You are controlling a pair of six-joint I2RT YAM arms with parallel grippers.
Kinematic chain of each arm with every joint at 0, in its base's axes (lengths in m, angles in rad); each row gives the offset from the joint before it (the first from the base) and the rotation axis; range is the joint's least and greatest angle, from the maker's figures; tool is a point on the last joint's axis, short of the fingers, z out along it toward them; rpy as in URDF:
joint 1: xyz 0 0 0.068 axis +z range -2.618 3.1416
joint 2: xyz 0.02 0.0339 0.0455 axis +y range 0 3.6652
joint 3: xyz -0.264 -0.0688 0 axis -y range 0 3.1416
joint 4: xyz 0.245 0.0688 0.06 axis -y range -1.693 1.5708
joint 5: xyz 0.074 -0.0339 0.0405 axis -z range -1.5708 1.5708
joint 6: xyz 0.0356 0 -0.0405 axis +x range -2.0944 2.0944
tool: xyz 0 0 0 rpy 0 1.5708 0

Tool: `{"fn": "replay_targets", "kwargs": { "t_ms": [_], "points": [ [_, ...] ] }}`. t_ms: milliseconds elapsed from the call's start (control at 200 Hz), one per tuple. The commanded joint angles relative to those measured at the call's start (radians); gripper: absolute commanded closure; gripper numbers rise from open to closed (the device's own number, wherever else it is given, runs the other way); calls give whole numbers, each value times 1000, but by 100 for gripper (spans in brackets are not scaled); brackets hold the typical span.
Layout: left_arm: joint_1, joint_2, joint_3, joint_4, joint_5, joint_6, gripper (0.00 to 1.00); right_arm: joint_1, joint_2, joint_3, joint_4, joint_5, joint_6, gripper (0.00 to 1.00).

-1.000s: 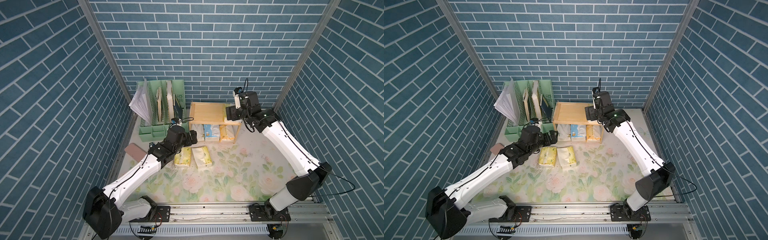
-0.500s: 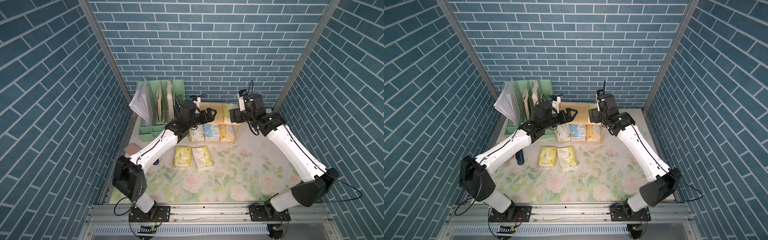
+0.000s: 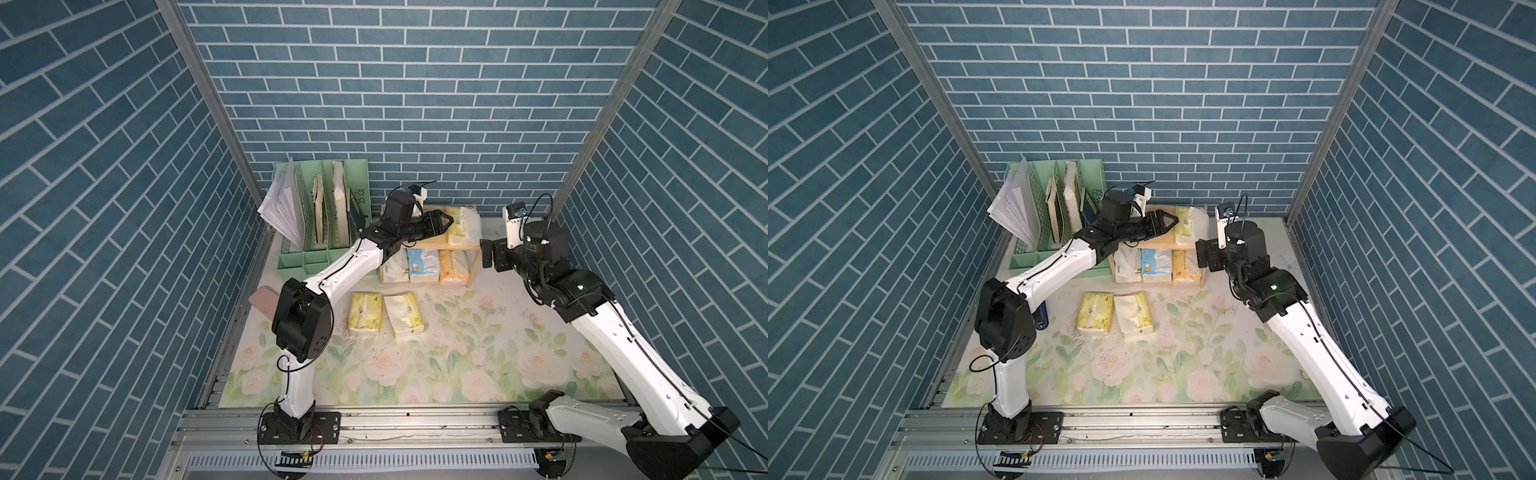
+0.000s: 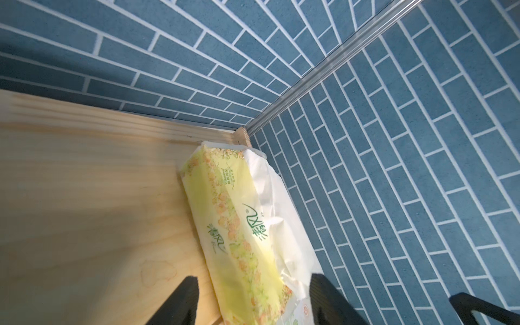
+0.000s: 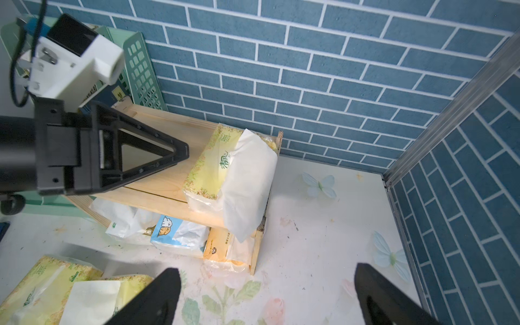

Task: Remove the tissue boxes from the shelf
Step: Pick up a box of tissues from the shelf.

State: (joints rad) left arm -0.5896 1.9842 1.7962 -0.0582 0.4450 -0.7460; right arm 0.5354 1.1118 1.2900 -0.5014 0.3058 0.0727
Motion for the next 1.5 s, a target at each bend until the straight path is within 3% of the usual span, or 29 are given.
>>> {"fn": "replay_targets", "kwargs": {
  "t_ms": [0, 275, 625, 1085, 1495],
  "points": [
    [-5, 36, 59, -30, 34, 12, 37, -5, -37, -26, 60, 37, -28, 0],
    [-25, 109, 140, -64, 40, 10, 46, -6, -69, -64, 64, 75, -23, 0],
    [-29, 137, 143, -67, 14, 12, 57, -7, -80, -86, 73, 88, -24, 0],
    [-30, 108, 96, -52, -1, 15, 89, -15, -80, -107, 92, 132, -14, 0],
    [-39, -14, -13, -23, -35, 18, 100, -299, -120, -217, 178, -178, 71, 0]
  ]
}}
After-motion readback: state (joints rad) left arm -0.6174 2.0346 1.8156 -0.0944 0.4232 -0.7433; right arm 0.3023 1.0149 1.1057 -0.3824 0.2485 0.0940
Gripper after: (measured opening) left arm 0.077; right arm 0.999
